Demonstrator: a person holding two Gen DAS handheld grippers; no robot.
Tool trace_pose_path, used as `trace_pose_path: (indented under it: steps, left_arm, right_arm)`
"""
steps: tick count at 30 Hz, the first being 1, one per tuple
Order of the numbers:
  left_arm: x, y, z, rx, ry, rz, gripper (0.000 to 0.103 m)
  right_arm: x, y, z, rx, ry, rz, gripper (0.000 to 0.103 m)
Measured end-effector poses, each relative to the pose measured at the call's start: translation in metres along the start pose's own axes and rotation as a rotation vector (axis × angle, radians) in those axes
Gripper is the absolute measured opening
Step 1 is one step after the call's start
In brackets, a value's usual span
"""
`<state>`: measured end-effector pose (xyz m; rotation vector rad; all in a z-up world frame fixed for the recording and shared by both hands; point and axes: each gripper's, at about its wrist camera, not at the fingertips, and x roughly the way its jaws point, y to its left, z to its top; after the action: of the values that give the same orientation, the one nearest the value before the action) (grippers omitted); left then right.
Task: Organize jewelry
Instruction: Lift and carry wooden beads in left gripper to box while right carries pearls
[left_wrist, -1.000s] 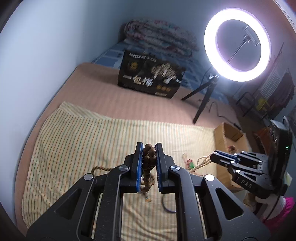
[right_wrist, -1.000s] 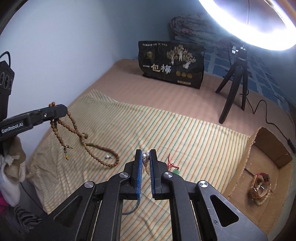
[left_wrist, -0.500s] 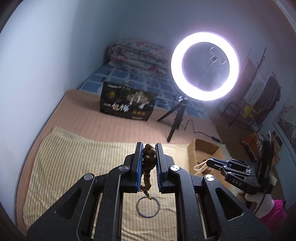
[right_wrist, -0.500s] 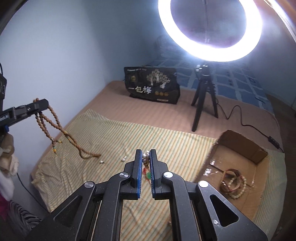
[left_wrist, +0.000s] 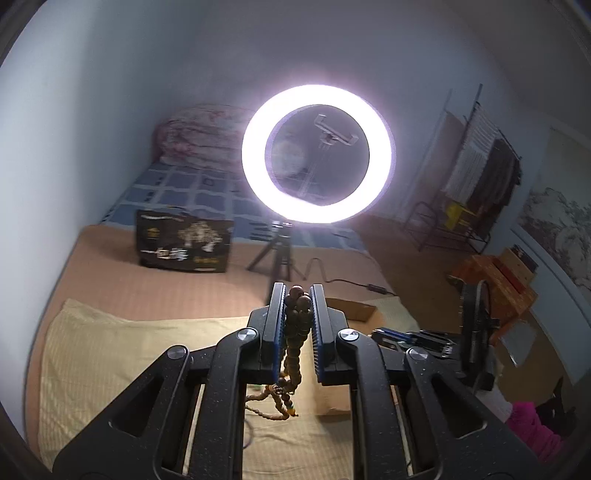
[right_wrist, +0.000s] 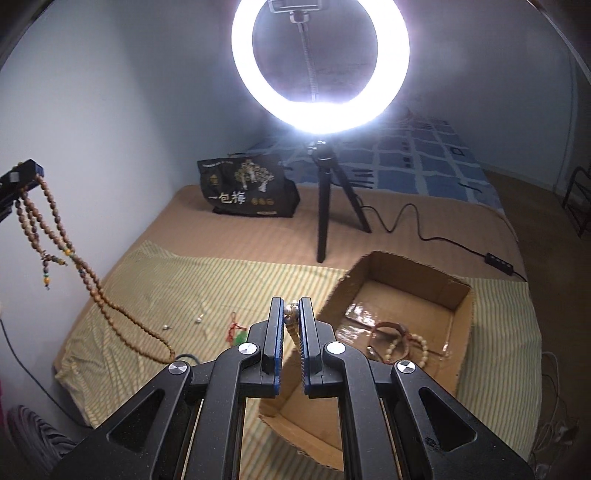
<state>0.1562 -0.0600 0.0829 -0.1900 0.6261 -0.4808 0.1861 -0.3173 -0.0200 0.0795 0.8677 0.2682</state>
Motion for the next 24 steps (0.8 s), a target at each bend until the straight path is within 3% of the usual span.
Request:
trace_pose_path:
  steps: [10,24]
  left_arm:
    - [0.039,-0.055,-0.002,0.047,0.032,-0.097,0.011]
    - [0.092,-0.106,-0.013,0.074,0.099,-0.172,0.011]
  right_arm:
    - [-0.008,-0.041,-0.003,0.048,-0.013,-0.052,0.006]
    - [0.000,-0.088,-0.007,0.108,0.014,-0.112,0.006]
